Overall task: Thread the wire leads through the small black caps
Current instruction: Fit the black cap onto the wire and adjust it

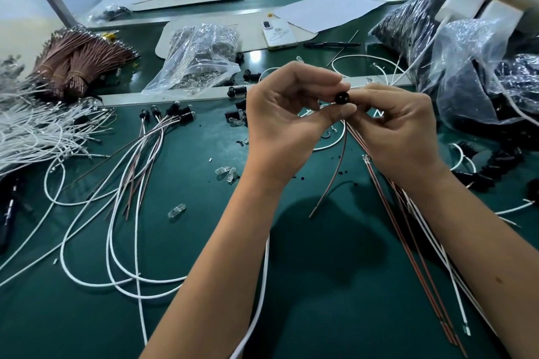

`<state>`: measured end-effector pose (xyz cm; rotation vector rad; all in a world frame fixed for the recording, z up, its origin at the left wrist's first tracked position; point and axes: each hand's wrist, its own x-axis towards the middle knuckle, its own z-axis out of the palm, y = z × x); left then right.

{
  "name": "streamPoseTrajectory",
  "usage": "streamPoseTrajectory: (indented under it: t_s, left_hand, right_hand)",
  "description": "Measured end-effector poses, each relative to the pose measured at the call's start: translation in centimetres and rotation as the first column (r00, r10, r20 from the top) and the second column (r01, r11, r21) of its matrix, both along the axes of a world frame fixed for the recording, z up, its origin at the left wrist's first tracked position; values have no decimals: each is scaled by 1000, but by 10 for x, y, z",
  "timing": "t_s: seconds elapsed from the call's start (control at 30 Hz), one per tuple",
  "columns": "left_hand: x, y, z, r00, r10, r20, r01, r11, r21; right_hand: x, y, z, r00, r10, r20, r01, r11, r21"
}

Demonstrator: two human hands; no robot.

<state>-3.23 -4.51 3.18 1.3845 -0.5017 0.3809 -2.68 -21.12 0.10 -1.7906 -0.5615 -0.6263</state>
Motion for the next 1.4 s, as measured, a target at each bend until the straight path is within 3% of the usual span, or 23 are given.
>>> streamPoseTrajectory:
  t_s: [0.53,0.7,0.97,1.27,1.4]
  left_hand:
    - [1,-3,-3,999,-42,-33,40,998,-46]
    - [4,-3,-7,995,-42,-94,41,999,-15]
    - [2,-5,-10,981,-67,-180,50,994,-97]
    - [0,-7,-12,991,-63,-119,53,995,-85]
    - [5,-7,-16,984,-37,-172,20,995,-95]
  right_hand:
    - [-1,-1,0,999,29,22,-31,996,83]
    - [-1,-2,-1,999,-34,9,34,999,8]
    - [-2,0,0,998,-53,-27,50,995,-90]
    - [-5,-1,4,998,-48,-37,44,993,-109]
    - [-7,-1,7,993,-109,-35,100,976,-196]
